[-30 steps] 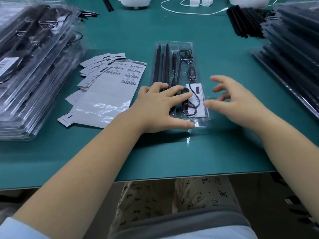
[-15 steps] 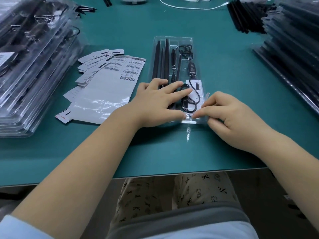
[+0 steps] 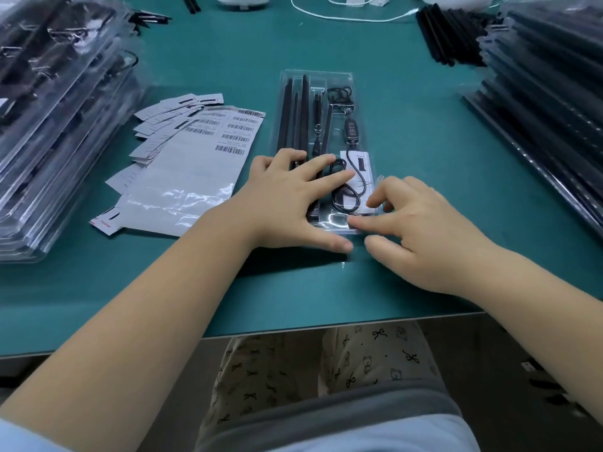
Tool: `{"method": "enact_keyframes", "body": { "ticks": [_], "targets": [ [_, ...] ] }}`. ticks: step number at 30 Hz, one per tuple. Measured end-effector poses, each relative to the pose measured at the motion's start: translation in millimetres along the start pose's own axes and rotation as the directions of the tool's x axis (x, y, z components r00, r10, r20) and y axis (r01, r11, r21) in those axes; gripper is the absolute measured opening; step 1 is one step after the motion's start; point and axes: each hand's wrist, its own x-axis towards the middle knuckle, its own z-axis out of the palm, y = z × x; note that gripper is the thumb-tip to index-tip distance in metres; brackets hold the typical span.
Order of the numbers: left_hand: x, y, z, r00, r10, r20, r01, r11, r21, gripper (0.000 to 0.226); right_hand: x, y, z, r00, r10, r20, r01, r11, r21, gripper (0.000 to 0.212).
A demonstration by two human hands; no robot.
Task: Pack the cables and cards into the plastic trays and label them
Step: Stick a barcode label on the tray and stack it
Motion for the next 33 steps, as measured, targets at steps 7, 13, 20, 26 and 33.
{"method": "enact_keyframes", "body": {
  "ticks": [7, 13, 20, 26, 33],
  "targets": [
    [-1.4, -1.6, -0.1, 1.000, -0.013, -0.015, 0.012, 0.996, -0.092, 0.092, 12.4, 27.3, -2.1, 0.890, 0.453, -0.056, -0.331, 0.725, 0.603, 0.030],
    [-0.5, -1.8, 1.0, 1.000, -0.021, -0.011, 0.020, 0.996, -0.089, 0.094, 26.2, 45.3, -4.4, 0.905, 0.425, 0.038, -0.384, 0.772, 0.506, 0.021],
    [-3.8, 4.0, -4.4, 0.999, -0.033, 0.001, 0.033, 0.990, -0.135, 0.082, 31.9, 49.5, 6.1, 0.873, 0.488, -0.006, -0.345, 0.624, 0.701, 0.009],
    [-6.0, 15.8, -8.9, 0.995, 0.018, 0.099, -0.005, 0.991, -0.135, 0.077, 29.5, 53.9, 11.7, 0.901, 0.426, -0.081, -0.275, 0.706, 0.653, 0.017],
    [-8.7, 13.3, -11.5, 0.999, -0.036, 0.028, 0.044, 0.942, -0.333, 0.061, 35.4, 55.1, 11.9, 0.931, 0.353, -0.091, -0.265, 0.827, 0.496, 0.022]
  ]
}}
